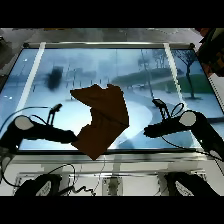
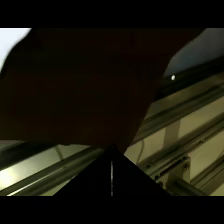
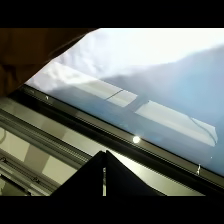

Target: Fold the clothes and pants, and hang the long-sleeved shirts on hangers.

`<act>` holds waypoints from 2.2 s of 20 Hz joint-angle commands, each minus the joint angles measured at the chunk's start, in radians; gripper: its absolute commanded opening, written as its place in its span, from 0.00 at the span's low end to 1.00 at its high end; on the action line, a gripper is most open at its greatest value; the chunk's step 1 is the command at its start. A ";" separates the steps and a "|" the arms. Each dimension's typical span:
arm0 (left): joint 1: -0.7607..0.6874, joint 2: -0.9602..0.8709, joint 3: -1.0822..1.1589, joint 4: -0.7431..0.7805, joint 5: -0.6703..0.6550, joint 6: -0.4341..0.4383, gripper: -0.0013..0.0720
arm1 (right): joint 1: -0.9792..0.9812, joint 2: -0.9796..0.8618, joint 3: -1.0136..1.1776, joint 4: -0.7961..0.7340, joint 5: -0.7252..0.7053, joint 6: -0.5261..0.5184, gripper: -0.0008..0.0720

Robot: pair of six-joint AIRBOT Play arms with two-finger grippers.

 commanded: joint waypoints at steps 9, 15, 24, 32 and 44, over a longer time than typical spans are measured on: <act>-0.358 -0.047 -0.182 -0.082 0.207 -0.147 0.81 | 0.000 0.000 0.000 0.002 -0.048 -0.001 0.02; -0.402 -0.160 -0.182 -0.082 0.212 -0.211 0.81 | 0.000 0.000 0.000 0.002 -0.080 -0.001 0.02; -0.471 -0.219 -0.181 -0.104 0.461 -0.241 0.77 | 0.000 0.000 0.000 0.002 -0.100 -0.001 0.02; -0.471 -0.216 -0.180 -0.174 0.499 -0.237 0.38 | 0.000 0.000 0.000 0.002 -0.115 -0.001 0.02; -0.291 0.196 0.035 0.448 0.087 -0.165 0.04 | 0.000 0.000 0.000 0.164 -0.434 0.000 0.02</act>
